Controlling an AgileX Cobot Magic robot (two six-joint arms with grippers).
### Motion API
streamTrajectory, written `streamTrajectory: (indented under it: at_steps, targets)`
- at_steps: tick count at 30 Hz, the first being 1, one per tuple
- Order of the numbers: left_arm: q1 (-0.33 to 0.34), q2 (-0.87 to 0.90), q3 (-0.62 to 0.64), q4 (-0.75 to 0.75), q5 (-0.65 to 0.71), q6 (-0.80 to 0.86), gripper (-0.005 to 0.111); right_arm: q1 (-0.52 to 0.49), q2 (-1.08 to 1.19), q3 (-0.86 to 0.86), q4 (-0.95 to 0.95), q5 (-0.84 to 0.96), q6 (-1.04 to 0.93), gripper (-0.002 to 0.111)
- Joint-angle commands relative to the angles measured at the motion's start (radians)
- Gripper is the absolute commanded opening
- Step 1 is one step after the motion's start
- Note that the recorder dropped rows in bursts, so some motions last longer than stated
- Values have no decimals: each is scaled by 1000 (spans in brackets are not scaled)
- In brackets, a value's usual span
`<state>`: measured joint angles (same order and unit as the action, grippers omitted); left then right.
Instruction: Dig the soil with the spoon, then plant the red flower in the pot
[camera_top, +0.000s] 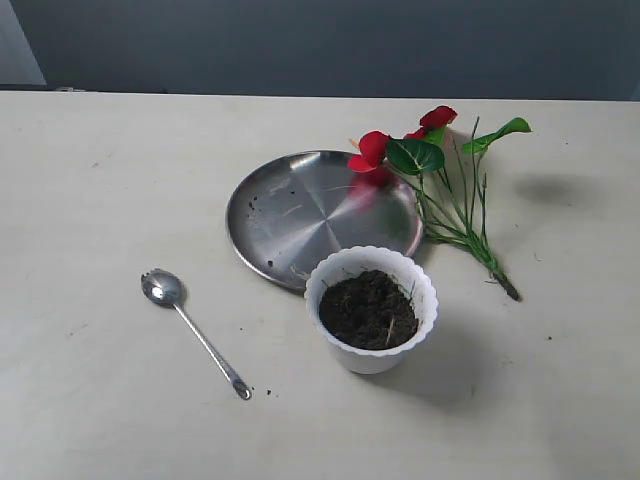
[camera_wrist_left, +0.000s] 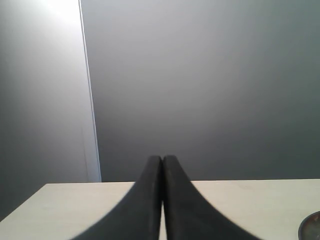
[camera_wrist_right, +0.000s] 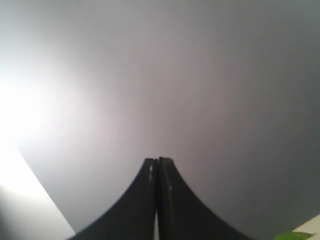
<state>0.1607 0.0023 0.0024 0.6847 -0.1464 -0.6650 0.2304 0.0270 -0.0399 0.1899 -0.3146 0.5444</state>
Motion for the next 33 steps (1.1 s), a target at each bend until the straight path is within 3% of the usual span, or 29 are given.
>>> streamTrajectory:
  at_steps: [1, 7, 10, 12, 17, 25, 28, 30, 31, 32, 33]
  targets:
    - [-5, -2, -2, -7, -3, -5, 0, 8, 114, -123, -480, -42, 329, -1]
    - [-5, -2, -2, -7, -3, -5, 0, 27, 482, -433, -1579, -322, 1070, -1]
    - [-5, -2, -2, -7, -3, -5, 0, 46, 698, -611, -1847, -392, 1287, -1]
    - [-5, -2, -2, -7, -3, -5, 0, 88, 835, -687, -1933, -392, 1332, -1]
    - [-5, -2, -2, -7, -3, -5, 0, 337, 1136, -849, -1934, -317, 1375, -1]
    - [-5, -2, -2, -7, -3, -5, 0, 813, 1553, -995, -1934, 302, 1303, -1]
    - [-5, -2, -2, -7, -3, -5, 0, 887, 1698, -1046, -1934, 411, 1240, -1]
    - [-5, -2, -2, -7, -3, -5, 0, 932, 1791, -1073, -1900, 658, 1088, -1]
    - [-5, -2, -2, -7, -3, -5, 0, 949, 1848, -1117, -1738, 841, 865, -1]
    - [-5, -2, -2, -7, -3, -5, 0, 951, 1869, -1142, -1621, 881, 736, -1]
    - [-5, -2, -2, -7, -3, -5, 0, 945, 1893, -1216, -1331, 912, 460, -1]
